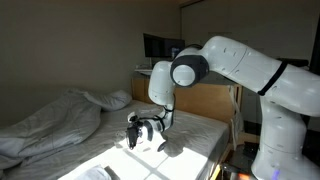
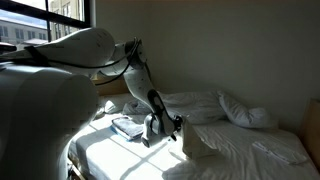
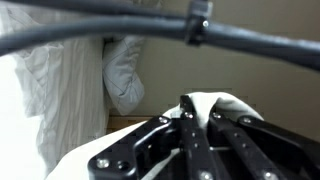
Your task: Fold the cloth
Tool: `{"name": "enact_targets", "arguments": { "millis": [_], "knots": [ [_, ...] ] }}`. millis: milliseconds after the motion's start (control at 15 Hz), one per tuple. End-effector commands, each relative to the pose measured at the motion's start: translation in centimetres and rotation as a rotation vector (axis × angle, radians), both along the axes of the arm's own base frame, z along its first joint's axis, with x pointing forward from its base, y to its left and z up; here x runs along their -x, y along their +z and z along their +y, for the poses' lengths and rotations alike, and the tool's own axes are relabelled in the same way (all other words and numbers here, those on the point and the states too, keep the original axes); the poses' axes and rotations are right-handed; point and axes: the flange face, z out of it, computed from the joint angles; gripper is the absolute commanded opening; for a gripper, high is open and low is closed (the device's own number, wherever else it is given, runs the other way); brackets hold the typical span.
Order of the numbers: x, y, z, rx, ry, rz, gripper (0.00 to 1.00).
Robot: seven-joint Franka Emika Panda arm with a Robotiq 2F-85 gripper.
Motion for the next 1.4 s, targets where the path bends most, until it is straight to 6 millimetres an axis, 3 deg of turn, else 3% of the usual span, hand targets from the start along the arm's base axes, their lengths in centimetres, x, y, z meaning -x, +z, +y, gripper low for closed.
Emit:
{"name": "enact_targets", "arguments": {
  "millis": [0,333,800,1200,1267,1333],
  "knots": [
    [-0.2,-2.3,-0.7,0.058,0.002,0.079,0.09],
    [0.2,-4.6,-0.2,0.041,0.025,0.136,0.09],
    [0.5,-4.9,2.6,-0.005,0.082,0.149,0.09],
    [0.7,-5.2,2.5,-0.011,0.08,0.164,0.08],
    [0.6,-5.2,2.5,-0.012,0.079,0.151,0.34],
    [0.6,-5.1,2.5,-0.012,0.078,0.155,0.35]
  ]
}}
